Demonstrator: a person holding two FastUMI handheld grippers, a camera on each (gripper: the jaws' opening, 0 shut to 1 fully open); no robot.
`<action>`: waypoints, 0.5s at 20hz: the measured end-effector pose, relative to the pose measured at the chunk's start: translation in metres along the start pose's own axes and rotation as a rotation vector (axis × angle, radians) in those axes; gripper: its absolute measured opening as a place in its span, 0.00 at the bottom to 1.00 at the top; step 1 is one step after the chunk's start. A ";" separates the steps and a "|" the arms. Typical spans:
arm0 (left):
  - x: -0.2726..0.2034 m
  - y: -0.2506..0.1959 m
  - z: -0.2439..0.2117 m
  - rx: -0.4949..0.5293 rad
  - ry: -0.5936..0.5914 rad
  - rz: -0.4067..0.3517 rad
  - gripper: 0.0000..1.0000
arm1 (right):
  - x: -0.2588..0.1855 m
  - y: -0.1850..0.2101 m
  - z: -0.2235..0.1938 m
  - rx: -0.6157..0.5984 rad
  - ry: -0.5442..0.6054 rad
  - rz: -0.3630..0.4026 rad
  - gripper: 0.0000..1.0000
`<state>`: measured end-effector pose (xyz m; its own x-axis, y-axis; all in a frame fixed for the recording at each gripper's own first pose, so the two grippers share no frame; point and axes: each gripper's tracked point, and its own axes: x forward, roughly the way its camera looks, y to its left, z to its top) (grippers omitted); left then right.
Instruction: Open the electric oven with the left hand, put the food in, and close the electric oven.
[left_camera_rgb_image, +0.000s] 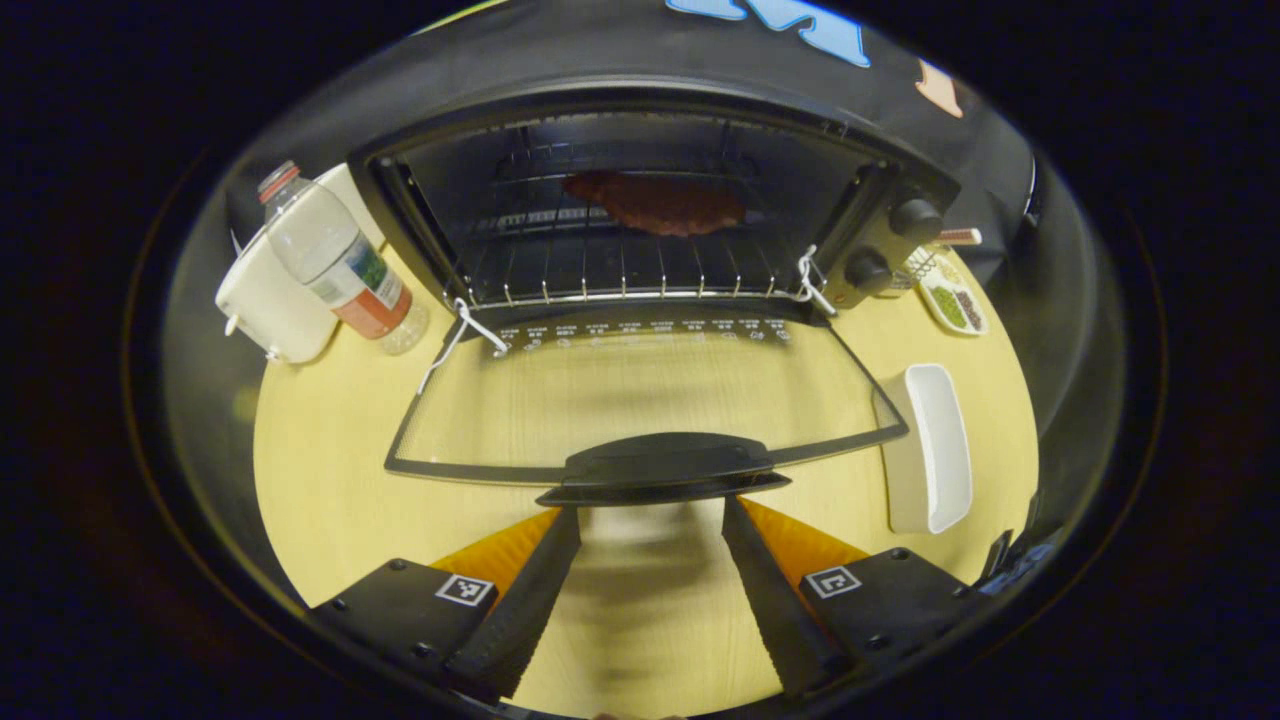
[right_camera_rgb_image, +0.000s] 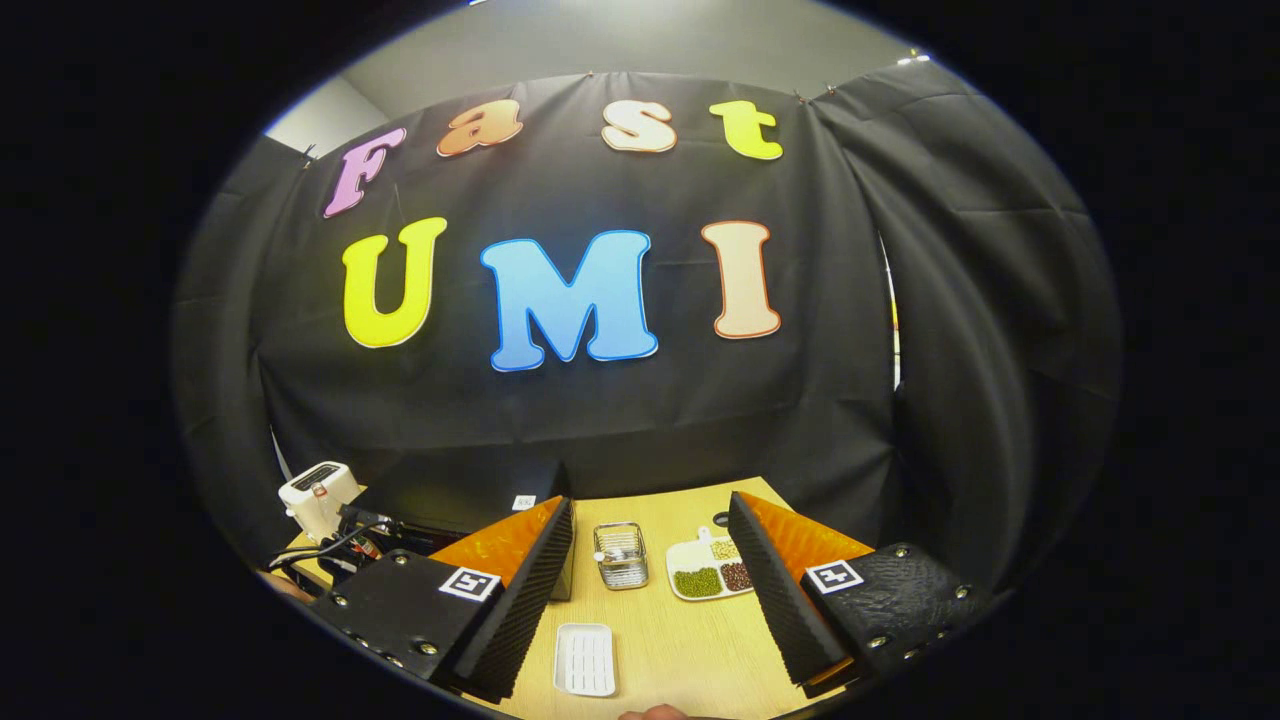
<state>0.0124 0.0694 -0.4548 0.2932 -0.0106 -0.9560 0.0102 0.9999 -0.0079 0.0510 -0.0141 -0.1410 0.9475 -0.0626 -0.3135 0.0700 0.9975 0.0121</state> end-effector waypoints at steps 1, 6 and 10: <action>-0.004 0.000 0.002 0.002 -0.011 -0.002 0.97 | -0.001 0.000 0.000 -0.004 -0.001 0.003 0.95; -0.012 0.000 0.008 -0.021 -0.037 -0.012 0.97 | -0.003 0.000 0.002 -0.005 -0.006 0.009 0.95; -0.022 -0.001 0.016 -0.021 -0.064 -0.007 0.91 | -0.005 -0.002 0.005 0.003 -0.018 0.005 0.95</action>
<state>0.0209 0.0686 -0.4296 0.3538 -0.0174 -0.9352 -0.0074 0.9997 -0.0214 0.0476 -0.0159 -0.1345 0.9533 -0.0586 -0.2963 0.0665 0.9976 0.0167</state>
